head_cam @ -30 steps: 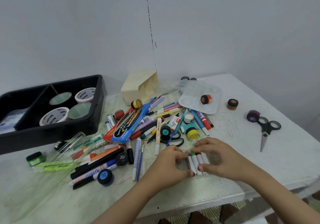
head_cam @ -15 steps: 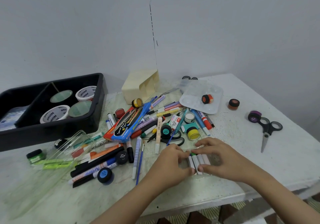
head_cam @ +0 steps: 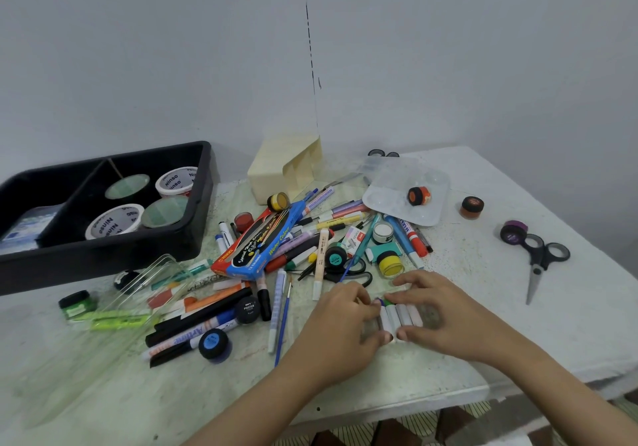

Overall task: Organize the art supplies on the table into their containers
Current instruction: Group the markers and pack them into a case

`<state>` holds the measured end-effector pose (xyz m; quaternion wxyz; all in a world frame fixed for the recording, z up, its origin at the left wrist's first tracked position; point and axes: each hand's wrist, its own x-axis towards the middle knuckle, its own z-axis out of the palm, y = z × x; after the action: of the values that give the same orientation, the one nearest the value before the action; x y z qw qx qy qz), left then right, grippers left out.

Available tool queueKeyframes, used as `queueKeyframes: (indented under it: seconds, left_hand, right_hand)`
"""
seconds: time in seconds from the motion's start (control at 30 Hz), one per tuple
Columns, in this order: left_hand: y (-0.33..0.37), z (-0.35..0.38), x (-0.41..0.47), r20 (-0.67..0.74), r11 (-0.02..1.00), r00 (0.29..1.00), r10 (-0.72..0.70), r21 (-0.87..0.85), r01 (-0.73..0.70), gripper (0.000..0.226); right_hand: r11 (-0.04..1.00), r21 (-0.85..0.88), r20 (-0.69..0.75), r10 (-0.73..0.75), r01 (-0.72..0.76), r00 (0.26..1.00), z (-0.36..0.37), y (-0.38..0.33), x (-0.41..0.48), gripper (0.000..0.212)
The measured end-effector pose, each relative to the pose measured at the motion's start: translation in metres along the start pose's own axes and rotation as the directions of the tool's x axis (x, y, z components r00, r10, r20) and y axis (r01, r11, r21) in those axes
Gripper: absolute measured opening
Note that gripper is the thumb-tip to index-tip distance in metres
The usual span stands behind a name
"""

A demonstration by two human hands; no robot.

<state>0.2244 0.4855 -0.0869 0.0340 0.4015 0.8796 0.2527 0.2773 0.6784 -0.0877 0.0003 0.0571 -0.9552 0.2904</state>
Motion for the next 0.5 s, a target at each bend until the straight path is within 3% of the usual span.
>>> queueKeyframes:
  seconds: [0.1,0.3,0.5]
  left_hand:
    - [0.0005,-0.0034,0.0018,0.001,1.0,1.0,-0.006,0.009,0.006,0.047]
    - [0.0075,-0.0054,0.0079,0.009,0.988,0.988,-0.157,-0.007,0.157,0.047]
    - [-0.0022,-0.0078,0.0031,0.049,0.981,0.988,-0.148,-0.117,0.153,0.048]
  right_hand:
    - [1.0,-0.011,0.018,0.006,-0.006,1.0,-0.0008,-0.0007,0.0004,0.05]
    - [1.0,-0.026,0.011,0.012,-0.012,1.0,-0.0013,-0.0037,0.0008,0.052]
    - [1.0,-0.003,0.019,-0.01,0.01,1.0,-0.0031,-0.0013,0.0015,0.052]
